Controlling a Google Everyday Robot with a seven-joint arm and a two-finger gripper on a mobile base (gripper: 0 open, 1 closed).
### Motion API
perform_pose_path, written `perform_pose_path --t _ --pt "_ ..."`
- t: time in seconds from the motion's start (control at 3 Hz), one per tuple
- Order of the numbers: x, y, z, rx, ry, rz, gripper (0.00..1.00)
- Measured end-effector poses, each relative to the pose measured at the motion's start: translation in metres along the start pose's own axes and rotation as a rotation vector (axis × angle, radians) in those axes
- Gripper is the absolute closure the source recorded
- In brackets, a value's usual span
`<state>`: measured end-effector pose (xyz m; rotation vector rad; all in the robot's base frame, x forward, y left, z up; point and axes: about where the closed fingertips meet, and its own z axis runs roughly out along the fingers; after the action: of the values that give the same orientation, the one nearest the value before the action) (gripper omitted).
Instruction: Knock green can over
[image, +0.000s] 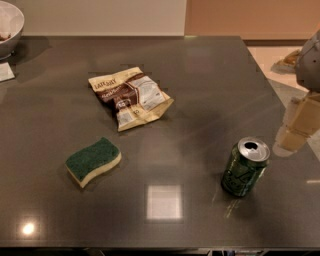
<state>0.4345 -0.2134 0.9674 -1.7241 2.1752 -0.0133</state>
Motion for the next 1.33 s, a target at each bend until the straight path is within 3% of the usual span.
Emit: perform_pose_path --t 1.33 --pt "0.003 0.064 0.035 -0.116 -0.256 -0.118 0.0"
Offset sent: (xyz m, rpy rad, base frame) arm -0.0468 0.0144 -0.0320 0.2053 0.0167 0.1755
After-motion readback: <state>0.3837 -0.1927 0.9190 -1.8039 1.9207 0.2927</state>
